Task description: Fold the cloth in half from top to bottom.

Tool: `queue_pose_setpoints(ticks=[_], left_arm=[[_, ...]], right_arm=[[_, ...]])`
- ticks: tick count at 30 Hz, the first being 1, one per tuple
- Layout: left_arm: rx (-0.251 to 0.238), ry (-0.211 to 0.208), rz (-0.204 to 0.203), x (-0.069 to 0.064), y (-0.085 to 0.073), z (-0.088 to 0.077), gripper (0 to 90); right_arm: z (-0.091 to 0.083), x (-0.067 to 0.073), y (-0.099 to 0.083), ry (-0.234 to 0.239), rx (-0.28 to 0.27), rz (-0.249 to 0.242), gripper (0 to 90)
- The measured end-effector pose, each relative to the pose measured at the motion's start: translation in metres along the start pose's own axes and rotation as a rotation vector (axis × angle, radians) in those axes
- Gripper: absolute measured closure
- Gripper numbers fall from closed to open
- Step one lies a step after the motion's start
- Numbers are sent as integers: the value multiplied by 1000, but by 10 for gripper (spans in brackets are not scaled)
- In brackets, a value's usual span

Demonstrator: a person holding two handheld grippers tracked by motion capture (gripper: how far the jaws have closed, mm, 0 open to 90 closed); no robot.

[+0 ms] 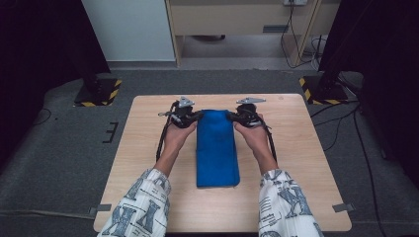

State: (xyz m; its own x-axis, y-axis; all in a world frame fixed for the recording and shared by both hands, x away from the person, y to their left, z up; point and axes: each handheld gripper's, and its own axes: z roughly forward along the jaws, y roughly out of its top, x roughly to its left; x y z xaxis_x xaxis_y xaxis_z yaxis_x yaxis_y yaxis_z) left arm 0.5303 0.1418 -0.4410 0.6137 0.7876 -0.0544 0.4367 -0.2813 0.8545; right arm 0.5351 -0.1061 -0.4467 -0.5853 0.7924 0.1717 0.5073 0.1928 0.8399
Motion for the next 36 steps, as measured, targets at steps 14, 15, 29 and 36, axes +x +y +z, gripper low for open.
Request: queue_pose_setpoints(ticks=[14, 15, 29, 36], left_arm=[[22, -2, 38, -7, 1, 0, 862], [26, -1, 44, -10, -2, -2, 861], [17, -15, 82, -30, -4, -20, 862], [14, -19, 87, -31, -3, -26, 862]], right_arm=[[-5, 1, -11, 7, -6, -14, 846], [-7, 2, -16, 13, -2, -17, 845], [-25, 15, -37, 48, -15, -49, 847], [-33, 18, -38, 58, -38, -45, 848]])
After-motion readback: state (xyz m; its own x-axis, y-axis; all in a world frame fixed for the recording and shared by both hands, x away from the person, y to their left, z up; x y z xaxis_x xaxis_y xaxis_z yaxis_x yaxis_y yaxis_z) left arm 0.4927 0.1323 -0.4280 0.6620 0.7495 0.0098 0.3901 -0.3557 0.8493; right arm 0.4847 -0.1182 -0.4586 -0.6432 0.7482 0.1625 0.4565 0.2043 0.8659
